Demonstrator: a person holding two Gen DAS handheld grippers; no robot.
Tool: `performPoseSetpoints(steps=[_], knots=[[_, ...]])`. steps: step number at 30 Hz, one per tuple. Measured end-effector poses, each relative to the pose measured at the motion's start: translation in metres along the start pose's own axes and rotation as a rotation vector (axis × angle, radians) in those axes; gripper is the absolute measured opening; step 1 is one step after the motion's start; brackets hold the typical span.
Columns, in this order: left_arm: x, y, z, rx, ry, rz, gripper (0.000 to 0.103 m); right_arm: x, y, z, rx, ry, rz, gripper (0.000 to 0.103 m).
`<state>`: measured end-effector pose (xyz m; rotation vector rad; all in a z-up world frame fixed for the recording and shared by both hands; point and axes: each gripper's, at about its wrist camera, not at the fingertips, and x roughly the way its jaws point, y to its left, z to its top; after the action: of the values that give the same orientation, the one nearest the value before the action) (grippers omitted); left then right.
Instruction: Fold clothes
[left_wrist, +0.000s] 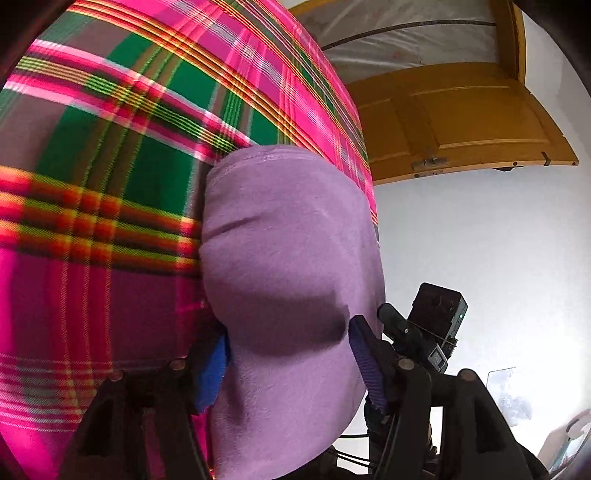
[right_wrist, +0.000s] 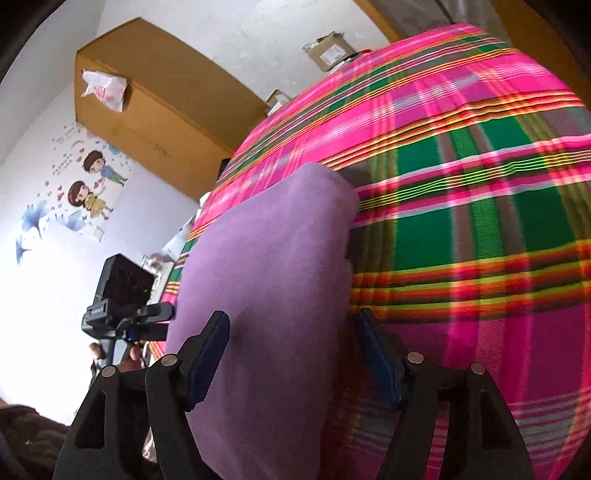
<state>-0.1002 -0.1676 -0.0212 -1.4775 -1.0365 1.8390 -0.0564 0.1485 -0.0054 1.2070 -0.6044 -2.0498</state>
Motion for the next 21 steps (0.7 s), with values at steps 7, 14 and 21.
performPoseSetpoints(steps=[7,14,21], knots=[[0.002,0.002,0.003,-0.008,0.017,-0.016,0.066,0.008,0.004,0.002,-0.001,0.023,0.016,0.073],[0.001,0.004,0.001,-0.048,-0.005,-0.01,0.059,0.009,0.01,-0.003,-0.006,0.013,-0.013,0.073],[-0.003,0.006,0.0,-0.073,-0.009,0.025,0.049,0.014,0.026,-0.012,-0.039,0.006,-0.124,0.052]])
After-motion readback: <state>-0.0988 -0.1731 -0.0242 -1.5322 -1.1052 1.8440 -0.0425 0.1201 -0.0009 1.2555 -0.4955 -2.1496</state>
